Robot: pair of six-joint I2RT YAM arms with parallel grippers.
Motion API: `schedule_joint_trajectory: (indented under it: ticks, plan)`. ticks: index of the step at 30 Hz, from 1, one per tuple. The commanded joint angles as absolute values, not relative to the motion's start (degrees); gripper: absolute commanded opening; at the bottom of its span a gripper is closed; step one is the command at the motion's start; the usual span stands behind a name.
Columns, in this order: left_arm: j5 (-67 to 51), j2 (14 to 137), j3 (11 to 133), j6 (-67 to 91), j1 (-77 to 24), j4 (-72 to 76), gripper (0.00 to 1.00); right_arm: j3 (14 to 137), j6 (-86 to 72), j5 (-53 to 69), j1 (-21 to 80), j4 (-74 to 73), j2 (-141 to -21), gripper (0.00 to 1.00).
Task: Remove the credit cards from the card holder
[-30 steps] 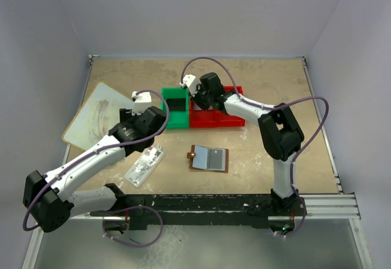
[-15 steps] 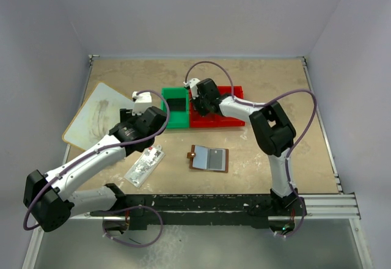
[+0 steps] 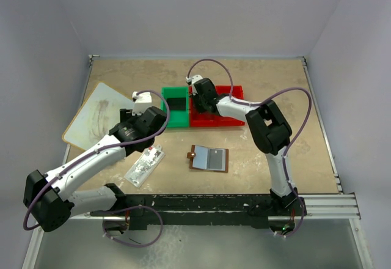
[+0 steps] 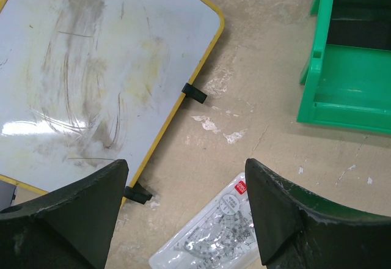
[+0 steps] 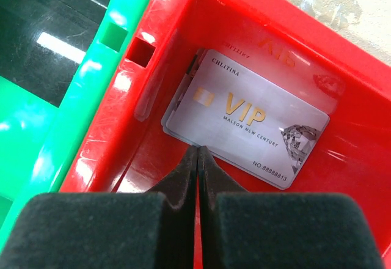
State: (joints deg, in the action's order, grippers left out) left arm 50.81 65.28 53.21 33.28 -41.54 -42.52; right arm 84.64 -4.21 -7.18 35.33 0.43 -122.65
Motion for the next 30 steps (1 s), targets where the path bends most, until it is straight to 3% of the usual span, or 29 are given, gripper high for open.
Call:
schedule_joint_trajectory:
  ticks: [1, 13, 18, 24, 30]
  plan:
    - [51.66, 64.64, 54.26, 32.52, -41.35, -42.28, 0.75, 85.67, -4.31, -9.49, 35.29, -0.47, -122.65, 0.00]
    - [49.35, 64.23, 53.99, 32.17, -41.40, -41.69, 0.75, 77.74, -3.11, 2.10, 35.55, 1.71, -103.49, 0.17]
    - [46.15, 63.77, 53.63, 31.41, -41.40, -40.41, 0.75, 63.16, -10.38, -1.53, 35.60, 8.41, -87.87, 0.28]
    - [34.06, 64.13, 53.66, 31.53, -41.40, -34.86, 0.76, 37.48, -27.49, 3.34, 35.27, 16.36, -66.80, 0.50]
    - [18.85, 69.42, 52.09, 35.70, -41.97, -22.70, 0.74, 26.21, -35.70, 8.21, 35.37, 10.94, -56.80, 0.49]
